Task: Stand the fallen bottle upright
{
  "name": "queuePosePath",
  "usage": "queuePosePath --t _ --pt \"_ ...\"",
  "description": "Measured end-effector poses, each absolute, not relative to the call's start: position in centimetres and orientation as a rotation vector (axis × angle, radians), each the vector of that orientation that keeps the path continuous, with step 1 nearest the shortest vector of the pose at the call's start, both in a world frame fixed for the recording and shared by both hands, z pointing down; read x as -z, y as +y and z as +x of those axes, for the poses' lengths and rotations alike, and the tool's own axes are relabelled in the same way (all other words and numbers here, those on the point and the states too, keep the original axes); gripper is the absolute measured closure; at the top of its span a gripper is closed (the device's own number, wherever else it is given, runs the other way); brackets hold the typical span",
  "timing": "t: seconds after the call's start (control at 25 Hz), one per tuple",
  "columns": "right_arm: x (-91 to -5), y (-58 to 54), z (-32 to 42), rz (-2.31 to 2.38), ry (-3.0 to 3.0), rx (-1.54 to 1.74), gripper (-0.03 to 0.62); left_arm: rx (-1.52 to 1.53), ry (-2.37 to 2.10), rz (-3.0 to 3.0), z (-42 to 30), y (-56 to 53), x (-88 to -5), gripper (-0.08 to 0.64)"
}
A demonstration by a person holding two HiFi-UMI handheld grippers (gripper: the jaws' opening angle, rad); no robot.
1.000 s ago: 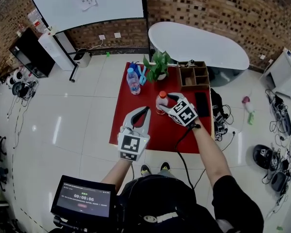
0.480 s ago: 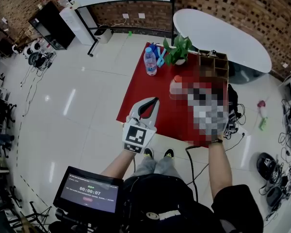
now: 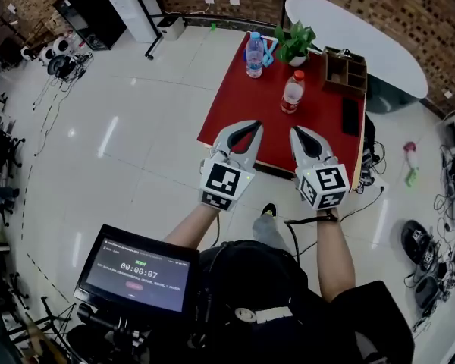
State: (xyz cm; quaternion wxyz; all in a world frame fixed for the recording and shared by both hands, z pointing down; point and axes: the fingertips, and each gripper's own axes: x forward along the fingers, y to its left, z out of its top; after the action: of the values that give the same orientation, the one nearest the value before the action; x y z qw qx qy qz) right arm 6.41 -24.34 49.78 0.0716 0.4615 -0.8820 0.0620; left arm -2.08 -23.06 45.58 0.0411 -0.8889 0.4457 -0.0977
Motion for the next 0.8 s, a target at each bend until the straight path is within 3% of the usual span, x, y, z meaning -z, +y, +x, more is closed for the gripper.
queuePosePath --t 0.48,0.8 --pt "-47.2 -7.6 0.5 1.547 -2.556 -0.145 0.588 0.124 1.236 -2.774 -8.1 -7.2 -43.5 0.558" --pt "-45.7 -3.9 0.1 1.530 -2.559 -0.156 0.588 0.078 1.201 -2.799 -6.6 -4.9 -41.7 0.558"
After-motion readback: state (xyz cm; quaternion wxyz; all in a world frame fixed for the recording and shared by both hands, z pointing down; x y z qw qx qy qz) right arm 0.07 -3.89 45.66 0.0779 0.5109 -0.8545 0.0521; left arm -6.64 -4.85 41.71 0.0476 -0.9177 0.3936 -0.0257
